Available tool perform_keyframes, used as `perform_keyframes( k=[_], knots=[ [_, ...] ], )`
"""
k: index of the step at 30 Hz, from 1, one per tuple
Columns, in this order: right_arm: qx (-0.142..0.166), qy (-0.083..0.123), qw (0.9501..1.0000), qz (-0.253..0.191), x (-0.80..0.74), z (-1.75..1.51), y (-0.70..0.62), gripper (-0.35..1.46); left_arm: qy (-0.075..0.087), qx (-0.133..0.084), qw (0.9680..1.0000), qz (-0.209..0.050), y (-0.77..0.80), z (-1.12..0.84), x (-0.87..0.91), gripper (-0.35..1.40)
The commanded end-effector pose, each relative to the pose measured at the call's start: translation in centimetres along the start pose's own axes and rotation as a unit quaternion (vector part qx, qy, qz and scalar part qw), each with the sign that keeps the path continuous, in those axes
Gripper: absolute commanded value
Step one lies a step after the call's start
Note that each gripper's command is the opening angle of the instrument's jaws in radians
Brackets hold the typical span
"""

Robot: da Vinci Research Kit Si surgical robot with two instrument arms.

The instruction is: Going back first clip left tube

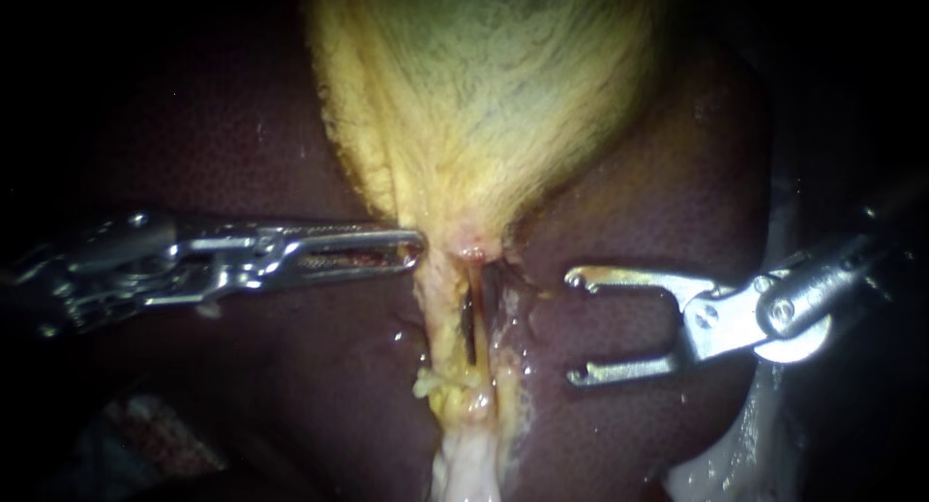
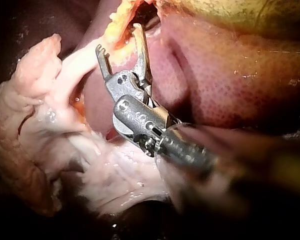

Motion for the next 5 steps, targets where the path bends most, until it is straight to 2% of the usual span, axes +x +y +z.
perform_keyframes(
  k=[1, 5],
  knots=[
    [0.0, 0.0, 1.0, 0.0, -0.01, 0.0, 0.0, 0.6, 0.0, 0.0, 1.0, 0.0, 0.0, 0.0, 0.0, -0.35],
    [0.0, 0.0, 1.0, 0.0, -0.01, -0.01, 0.0, 0.6, 0.0, 0.0, 1.0, 0.0, 0.0, 0.01, 0.0, -0.35]
  ],
)
